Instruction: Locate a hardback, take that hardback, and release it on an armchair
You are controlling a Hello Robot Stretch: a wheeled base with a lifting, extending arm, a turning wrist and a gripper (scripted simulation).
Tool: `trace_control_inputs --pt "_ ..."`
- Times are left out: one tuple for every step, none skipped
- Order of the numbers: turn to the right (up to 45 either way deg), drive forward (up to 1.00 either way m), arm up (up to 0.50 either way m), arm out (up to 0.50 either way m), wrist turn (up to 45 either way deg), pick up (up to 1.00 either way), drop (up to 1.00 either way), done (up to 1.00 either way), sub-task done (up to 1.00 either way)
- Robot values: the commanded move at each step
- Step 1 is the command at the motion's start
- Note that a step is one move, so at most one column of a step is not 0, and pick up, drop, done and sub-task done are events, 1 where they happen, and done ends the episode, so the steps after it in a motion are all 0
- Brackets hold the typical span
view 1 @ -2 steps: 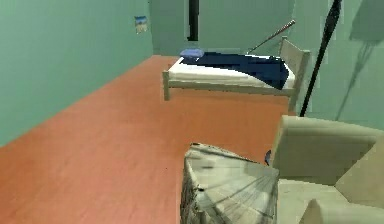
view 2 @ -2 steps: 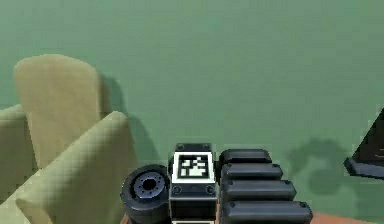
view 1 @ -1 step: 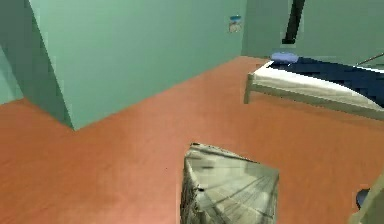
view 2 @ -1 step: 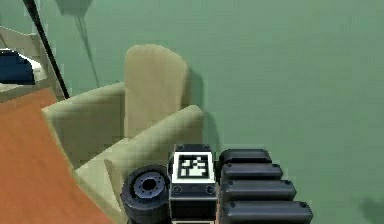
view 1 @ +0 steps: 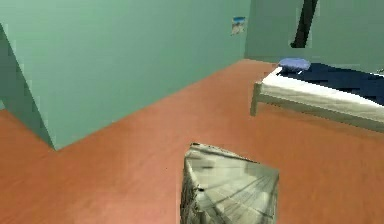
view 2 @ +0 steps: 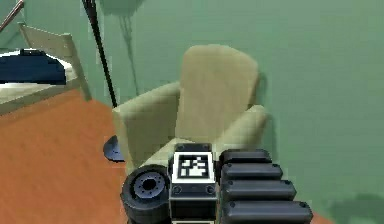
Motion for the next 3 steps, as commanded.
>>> trace_control_inputs --pt "36.0 0.0 0.0 0.0 0.0 0.0 0.0 0.0 0.0" --pt "0.0 0.55 0.0 0.0 0.0 0.0 0.0 0.0 0.0" --pt "45.0 0.0 0.0 0.0 0.0 0.0 0.0 0.0 0.0"
